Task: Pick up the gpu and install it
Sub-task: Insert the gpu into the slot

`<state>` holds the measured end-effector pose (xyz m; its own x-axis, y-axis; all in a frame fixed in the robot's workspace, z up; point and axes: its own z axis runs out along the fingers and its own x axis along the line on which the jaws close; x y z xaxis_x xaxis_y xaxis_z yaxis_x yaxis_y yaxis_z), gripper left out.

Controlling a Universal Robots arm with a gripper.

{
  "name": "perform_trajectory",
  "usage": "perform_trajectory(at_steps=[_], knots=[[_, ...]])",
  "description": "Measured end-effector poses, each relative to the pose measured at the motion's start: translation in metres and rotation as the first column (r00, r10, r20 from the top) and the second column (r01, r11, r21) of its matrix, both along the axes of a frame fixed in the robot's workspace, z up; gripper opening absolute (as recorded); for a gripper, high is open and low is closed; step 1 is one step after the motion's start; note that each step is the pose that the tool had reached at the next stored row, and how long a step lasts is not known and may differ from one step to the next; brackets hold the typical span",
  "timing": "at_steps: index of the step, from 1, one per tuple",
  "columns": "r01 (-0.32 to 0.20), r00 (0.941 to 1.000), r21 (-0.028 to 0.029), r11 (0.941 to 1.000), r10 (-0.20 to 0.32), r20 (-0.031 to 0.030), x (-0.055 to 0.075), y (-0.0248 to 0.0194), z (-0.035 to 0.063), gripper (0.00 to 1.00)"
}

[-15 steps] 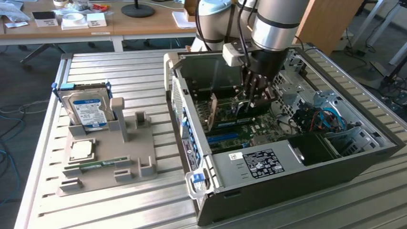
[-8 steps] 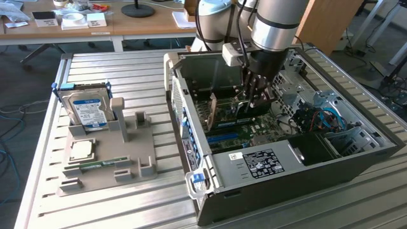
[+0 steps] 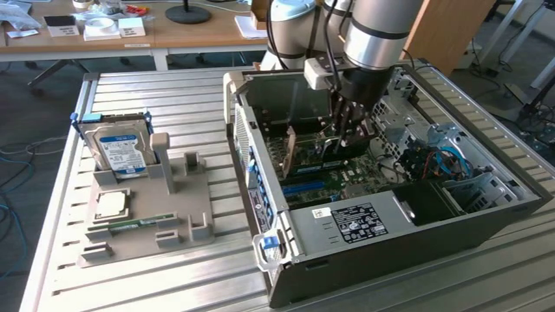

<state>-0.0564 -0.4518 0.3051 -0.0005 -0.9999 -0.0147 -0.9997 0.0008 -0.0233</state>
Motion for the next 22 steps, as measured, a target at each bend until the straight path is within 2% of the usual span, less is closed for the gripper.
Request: perform_trajectory(at_steps=[3, 5, 13, 22], knots=[[0.004, 1.0000, -0.0011, 1.0000, -0.004, -0.0069, 0.0013, 0.0000, 0.0000, 0.27], [0.005, 0.9999, -0.0013, 1.0000, -0.006, -0.0094, 0.0019, 0.0000, 0.0001, 0.27], [0.009, 0.9999, -0.0012, 1.0000, -0.009, -0.0096, -0.0006, 0.0000, -0.0004, 0.27], [0.036, 0.9993, -0.0014, 0.9994, -0.036, -0.0097, -0.0026, -0.0013, -0.0020, 0.27]])
